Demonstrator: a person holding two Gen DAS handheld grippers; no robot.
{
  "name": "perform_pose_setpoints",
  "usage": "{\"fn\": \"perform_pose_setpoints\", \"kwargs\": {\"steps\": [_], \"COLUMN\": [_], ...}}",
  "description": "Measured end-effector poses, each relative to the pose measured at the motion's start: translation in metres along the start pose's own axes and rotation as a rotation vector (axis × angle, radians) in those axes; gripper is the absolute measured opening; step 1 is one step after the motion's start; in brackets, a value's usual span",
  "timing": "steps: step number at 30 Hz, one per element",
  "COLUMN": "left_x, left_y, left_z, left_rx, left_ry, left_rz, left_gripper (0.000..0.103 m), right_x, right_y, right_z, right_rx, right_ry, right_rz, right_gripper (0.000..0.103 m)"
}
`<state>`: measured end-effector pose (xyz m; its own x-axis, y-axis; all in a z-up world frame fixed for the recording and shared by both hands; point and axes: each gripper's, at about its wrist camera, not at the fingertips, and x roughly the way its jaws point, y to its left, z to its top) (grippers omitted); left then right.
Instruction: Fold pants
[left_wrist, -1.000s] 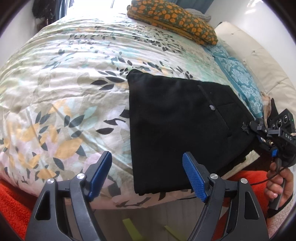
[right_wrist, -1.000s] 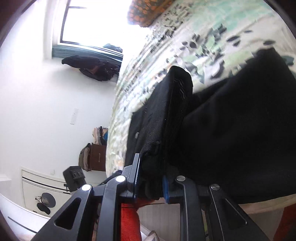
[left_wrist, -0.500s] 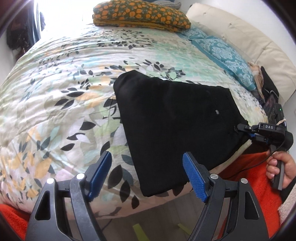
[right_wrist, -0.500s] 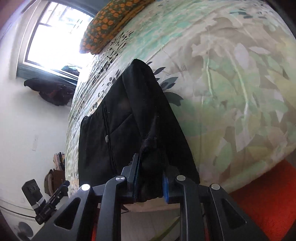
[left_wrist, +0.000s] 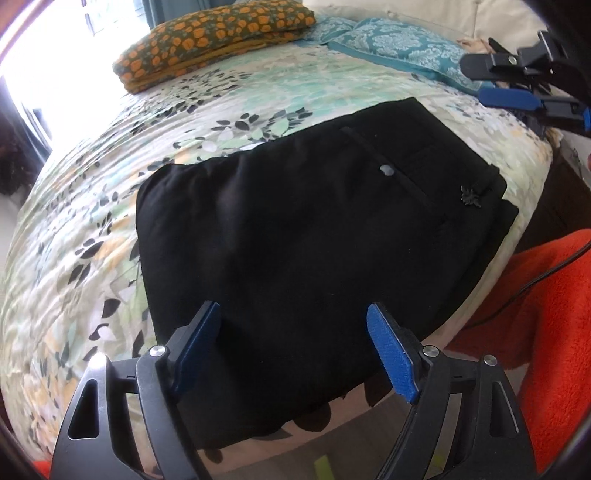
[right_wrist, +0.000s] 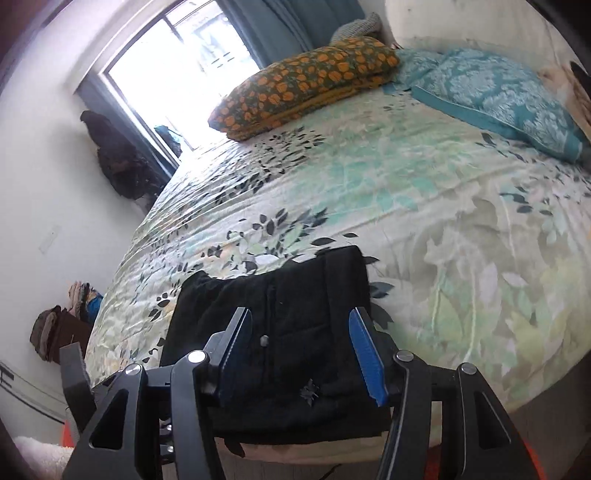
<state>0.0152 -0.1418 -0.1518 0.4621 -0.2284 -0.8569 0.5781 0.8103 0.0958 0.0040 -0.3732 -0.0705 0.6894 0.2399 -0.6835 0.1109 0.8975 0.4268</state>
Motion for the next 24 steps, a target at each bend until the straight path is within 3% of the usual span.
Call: {"fn": "perform_pose_setpoints", "kwargs": {"steps": [2,6,8,13,16,21,24], "left_x": [-0.001,-0.001,-0.001,-0.006,-0.019,-0.031,-0.017], "left_y": [-0.001,0.004,0.004,0.009,0.032,0.097,0.127], "left_z": [-0.002,-0.007,-0.011,-0.012,-0.007,0.034,0.068], "left_rx": [0.001,-0.018,-0.020,-0.042,-0.088,-0.199,-0.255], "left_ry": [-0.002,0.039,0.035,0.053,0.050,-0.017,-0.025], "left_rz": [0.010,-0.023,-0.020,-0.038,-0.072,-0.033,-0.031], "left_gripper": [0.083,0.086,0.088,0.090,0.091,0.091,0.091], "right_x": [0.025,0.080,0.076,0.074,0.071,0.064,0.046], "right_y": [0.013,-0.004,-0.013,-0.011,-0.013,-0.007,-0.001], "right_z": [-0.004,-0.054,-0.071,-0.074,-0.077,-0.067,-0.042], "right_rx": [-0.058,-0.106,-0.094,-0.124,-0.130,-0.130,-0.087], "right_ry": [0.039,0.218,0.191,0.207,0.202,0.205,0.134], "right_rz": [0.011,-0.124,-0.139,-0.180,-0.198,-0.203,-0.167], "right_gripper": [0.055,0.054,0.054,0.054,0.054,0.054,0.054]}}
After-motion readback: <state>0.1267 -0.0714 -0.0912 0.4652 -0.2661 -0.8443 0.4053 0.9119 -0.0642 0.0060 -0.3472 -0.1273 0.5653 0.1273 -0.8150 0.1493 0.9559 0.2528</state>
